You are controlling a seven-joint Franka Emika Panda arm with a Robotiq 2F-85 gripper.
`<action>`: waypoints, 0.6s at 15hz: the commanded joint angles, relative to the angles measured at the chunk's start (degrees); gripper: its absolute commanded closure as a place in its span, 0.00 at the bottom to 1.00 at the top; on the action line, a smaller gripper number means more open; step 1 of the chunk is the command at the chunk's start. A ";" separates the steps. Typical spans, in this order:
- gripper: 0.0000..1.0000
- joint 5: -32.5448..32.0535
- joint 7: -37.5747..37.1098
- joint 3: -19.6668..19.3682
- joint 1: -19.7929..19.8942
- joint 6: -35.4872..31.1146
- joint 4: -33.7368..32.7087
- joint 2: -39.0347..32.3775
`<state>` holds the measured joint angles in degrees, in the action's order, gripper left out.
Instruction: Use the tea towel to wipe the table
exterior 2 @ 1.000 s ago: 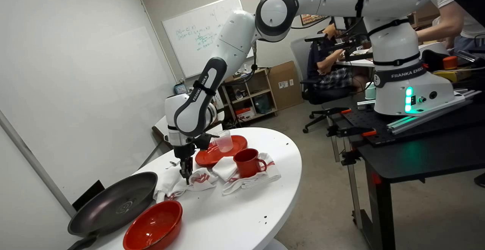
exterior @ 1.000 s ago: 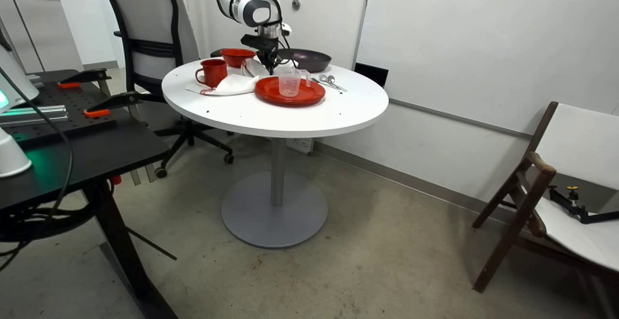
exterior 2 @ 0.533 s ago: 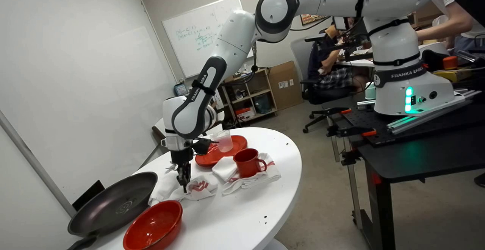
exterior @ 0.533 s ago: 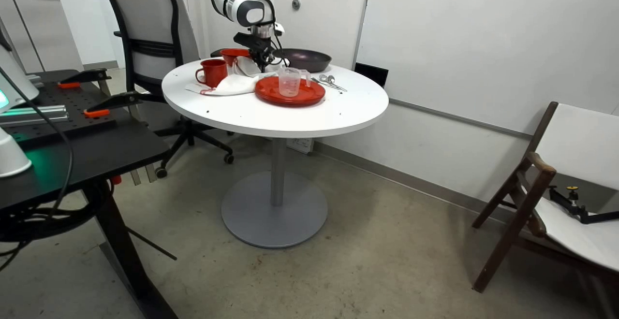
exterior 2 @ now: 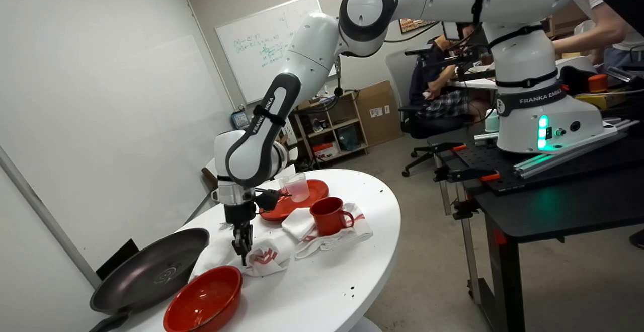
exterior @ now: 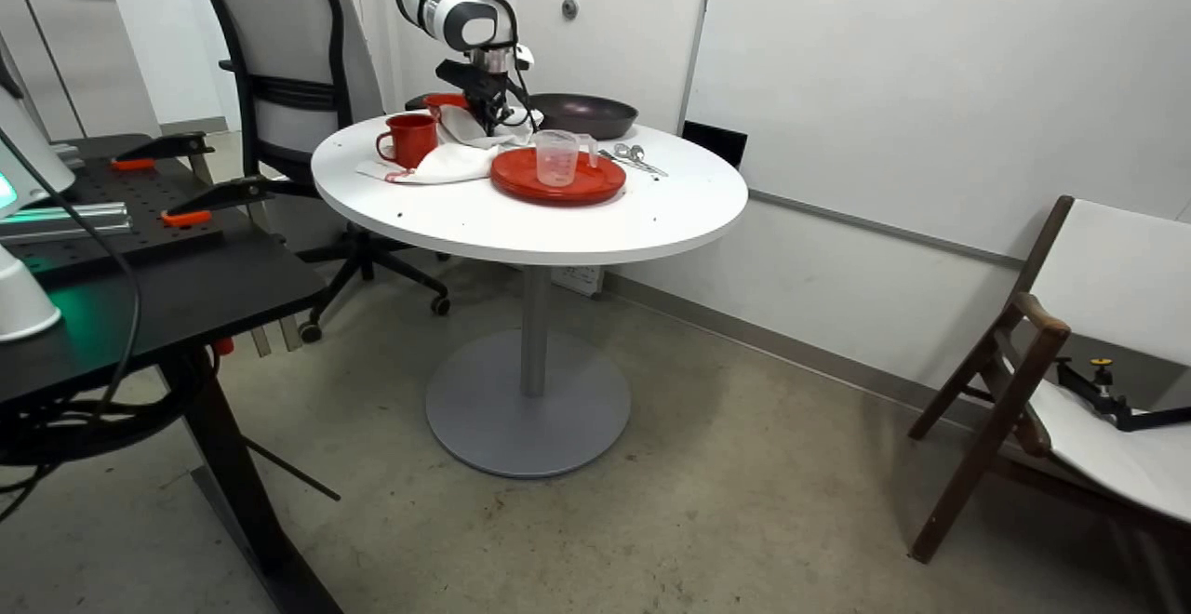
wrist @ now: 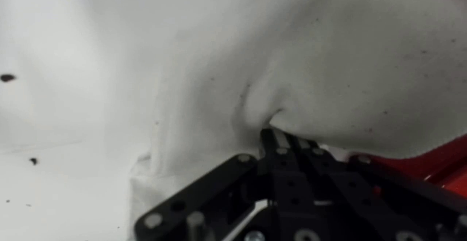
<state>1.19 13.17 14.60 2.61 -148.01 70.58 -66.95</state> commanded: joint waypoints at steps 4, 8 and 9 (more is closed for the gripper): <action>0.99 0.72 1.26 -1.20 -0.49 -1.02 1.76 -0.03; 0.99 -2.01 0.67 -5.16 -1.94 0.38 1.36 1.44; 0.99 -2.91 0.05 -6.62 -2.85 0.51 1.28 1.74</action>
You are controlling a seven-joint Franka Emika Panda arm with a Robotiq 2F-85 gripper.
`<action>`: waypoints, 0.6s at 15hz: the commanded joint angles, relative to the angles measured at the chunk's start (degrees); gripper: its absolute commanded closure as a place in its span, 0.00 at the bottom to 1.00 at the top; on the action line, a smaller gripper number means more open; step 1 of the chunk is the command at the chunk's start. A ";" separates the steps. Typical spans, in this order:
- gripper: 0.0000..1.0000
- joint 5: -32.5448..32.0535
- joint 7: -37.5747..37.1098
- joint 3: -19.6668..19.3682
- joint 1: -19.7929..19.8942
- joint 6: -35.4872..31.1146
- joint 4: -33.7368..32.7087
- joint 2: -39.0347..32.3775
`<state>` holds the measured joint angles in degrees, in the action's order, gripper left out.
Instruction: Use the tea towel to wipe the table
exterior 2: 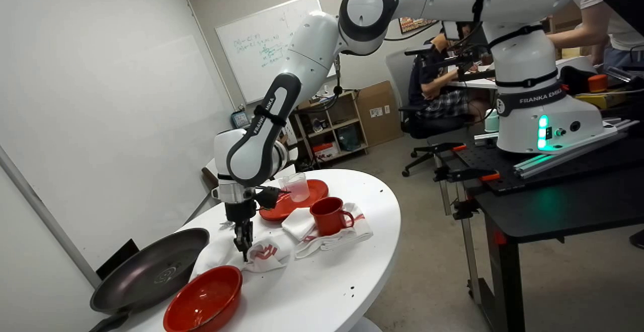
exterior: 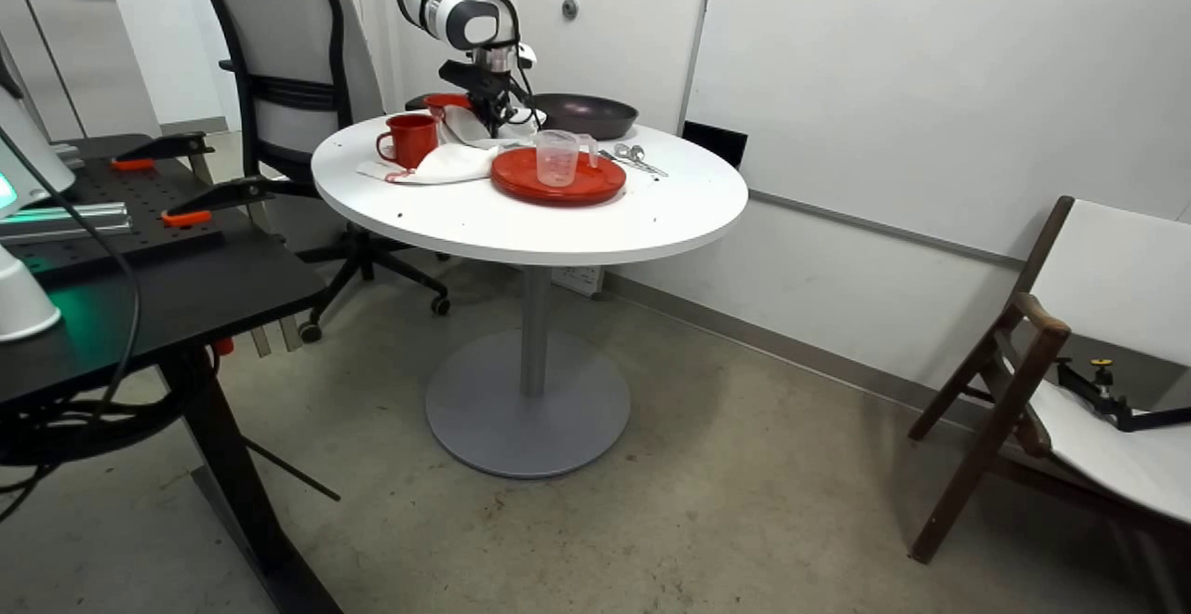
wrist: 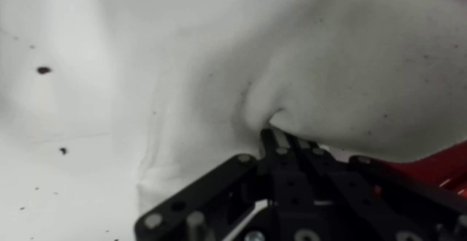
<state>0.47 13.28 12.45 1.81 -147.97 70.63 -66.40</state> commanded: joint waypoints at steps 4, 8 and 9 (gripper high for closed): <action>0.99 -4.59 -0.99 -8.08 -4.21 0.18 0.78 1.49; 0.99 -8.26 -2.48 -12.47 -7.16 0.79 0.31 1.85; 0.99 -9.30 -2.90 -13.55 -7.85 0.90 0.25 1.91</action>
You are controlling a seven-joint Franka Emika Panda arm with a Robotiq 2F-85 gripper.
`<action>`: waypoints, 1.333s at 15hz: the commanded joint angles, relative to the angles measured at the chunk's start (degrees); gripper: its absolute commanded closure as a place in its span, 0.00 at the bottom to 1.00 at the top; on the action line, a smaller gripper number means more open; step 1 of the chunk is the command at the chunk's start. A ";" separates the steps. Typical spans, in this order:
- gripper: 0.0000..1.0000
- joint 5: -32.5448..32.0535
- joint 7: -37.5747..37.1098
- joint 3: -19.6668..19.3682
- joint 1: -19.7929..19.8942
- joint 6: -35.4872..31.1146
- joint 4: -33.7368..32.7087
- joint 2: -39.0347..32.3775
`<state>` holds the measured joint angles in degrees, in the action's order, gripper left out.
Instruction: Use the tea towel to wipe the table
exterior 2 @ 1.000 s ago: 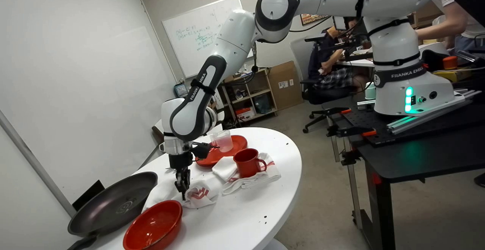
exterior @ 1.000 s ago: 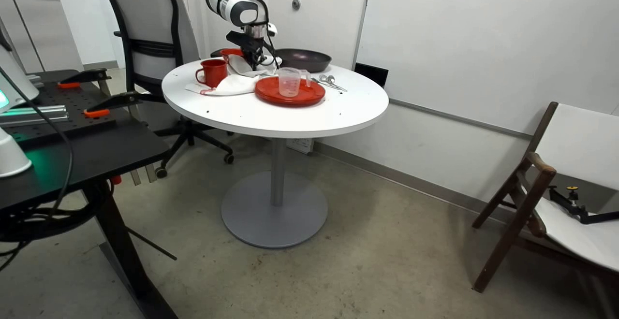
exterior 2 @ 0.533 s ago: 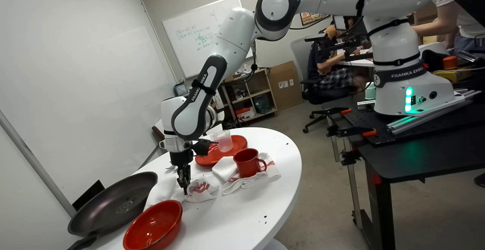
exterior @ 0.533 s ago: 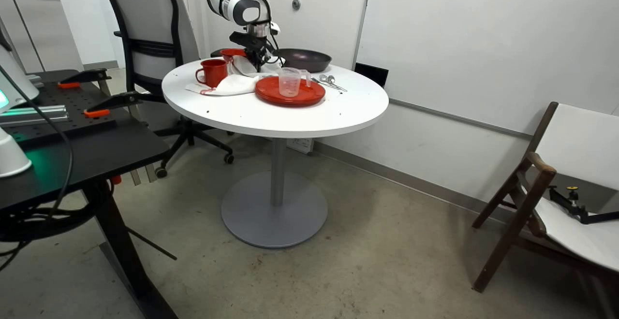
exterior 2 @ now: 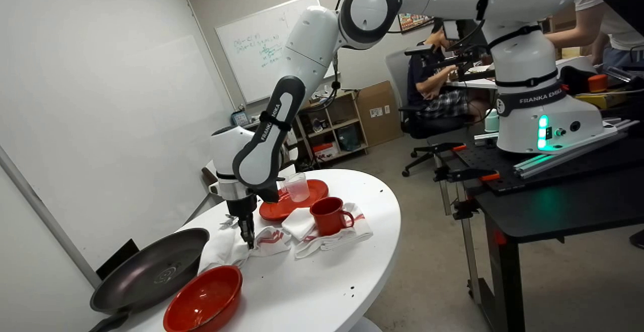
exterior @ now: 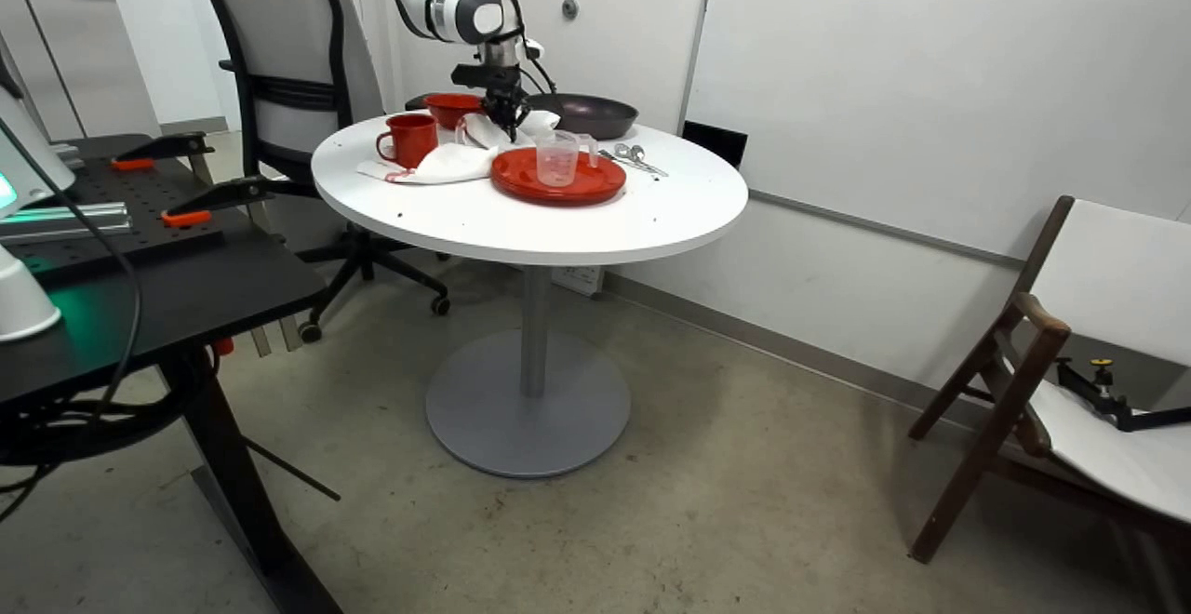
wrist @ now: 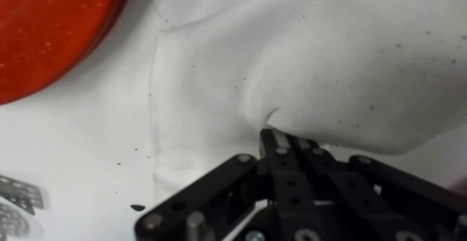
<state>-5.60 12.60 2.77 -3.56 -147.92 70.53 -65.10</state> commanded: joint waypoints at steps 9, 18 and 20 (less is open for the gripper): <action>0.99 -10.73 -6.77 -11.23 -7.55 3.03 0.19 0.45; 0.99 -5.11 -10.35 -5.42 -4.34 4.33 5.04 2.07; 0.99 -3.35 -10.52 -3.57 -3.51 4.51 7.01 2.98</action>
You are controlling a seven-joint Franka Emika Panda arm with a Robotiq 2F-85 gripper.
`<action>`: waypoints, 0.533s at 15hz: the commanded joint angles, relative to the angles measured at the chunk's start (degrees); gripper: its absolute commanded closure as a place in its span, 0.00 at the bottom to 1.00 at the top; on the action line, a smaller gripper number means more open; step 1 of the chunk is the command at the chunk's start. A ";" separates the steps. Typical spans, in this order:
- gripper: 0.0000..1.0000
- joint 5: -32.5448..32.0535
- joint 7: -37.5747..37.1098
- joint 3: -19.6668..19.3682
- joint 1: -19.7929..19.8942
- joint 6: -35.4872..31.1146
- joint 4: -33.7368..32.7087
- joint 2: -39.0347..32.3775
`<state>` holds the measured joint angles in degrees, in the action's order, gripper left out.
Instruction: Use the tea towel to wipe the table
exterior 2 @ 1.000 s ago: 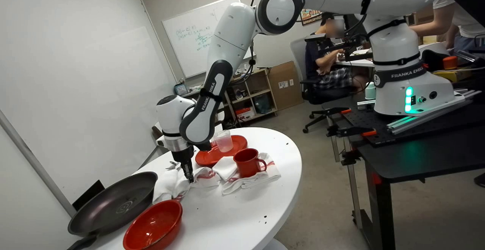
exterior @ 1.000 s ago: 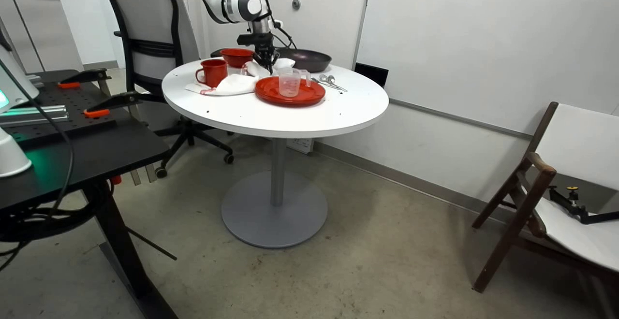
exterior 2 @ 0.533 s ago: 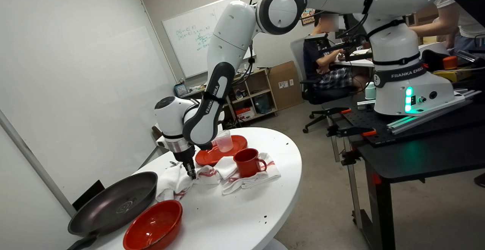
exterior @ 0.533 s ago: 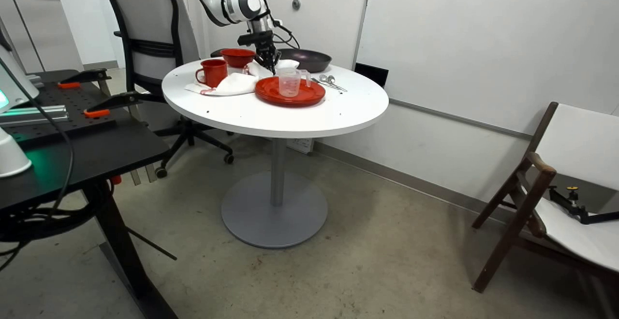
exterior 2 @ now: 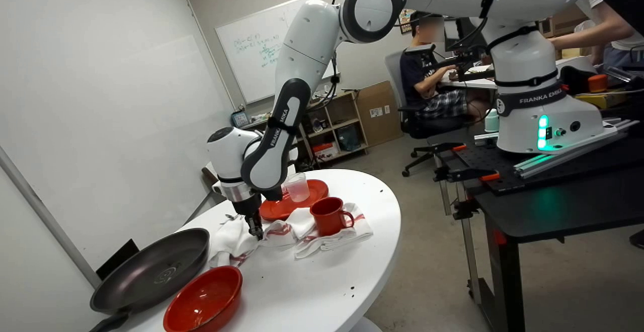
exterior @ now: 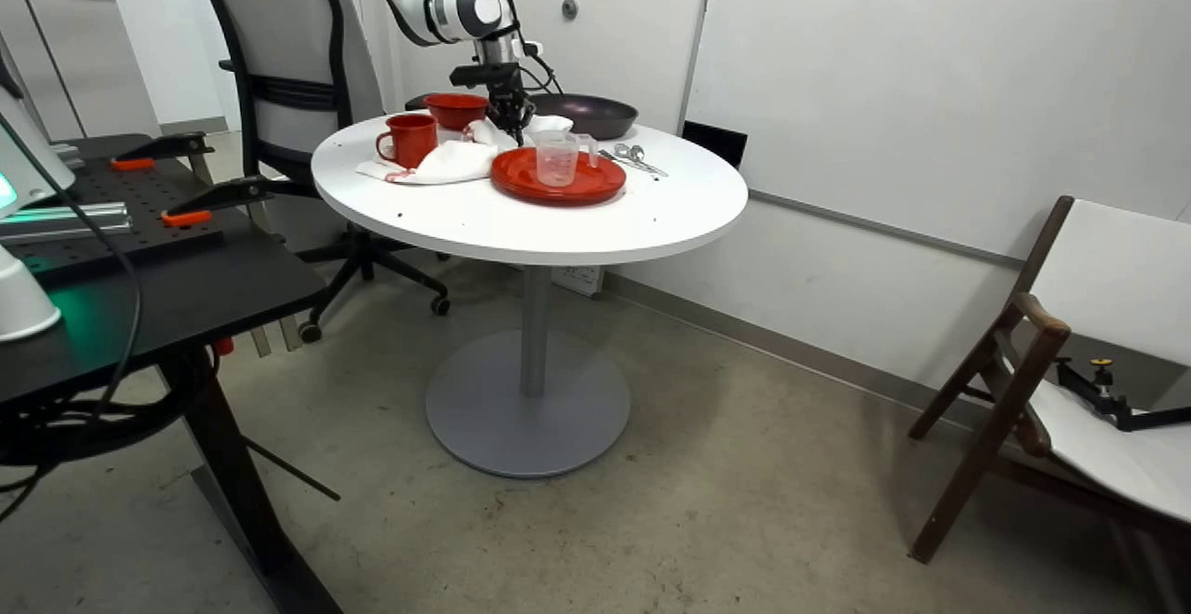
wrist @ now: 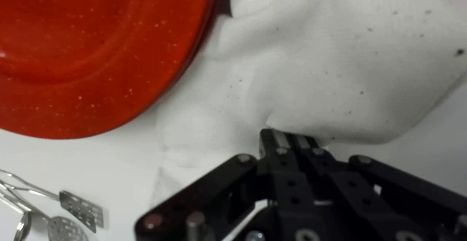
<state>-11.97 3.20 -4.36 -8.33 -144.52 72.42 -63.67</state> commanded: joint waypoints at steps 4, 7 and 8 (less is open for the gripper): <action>0.99 5.97 -0.28 6.62 2.31 1.89 9.91 4.24; 0.99 7.60 0.91 8.74 3.07 2.24 13.66 6.01; 0.99 8.04 1.37 9.45 3.36 2.33 14.85 6.60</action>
<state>-6.17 3.17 2.28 -6.05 -142.83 80.85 -58.52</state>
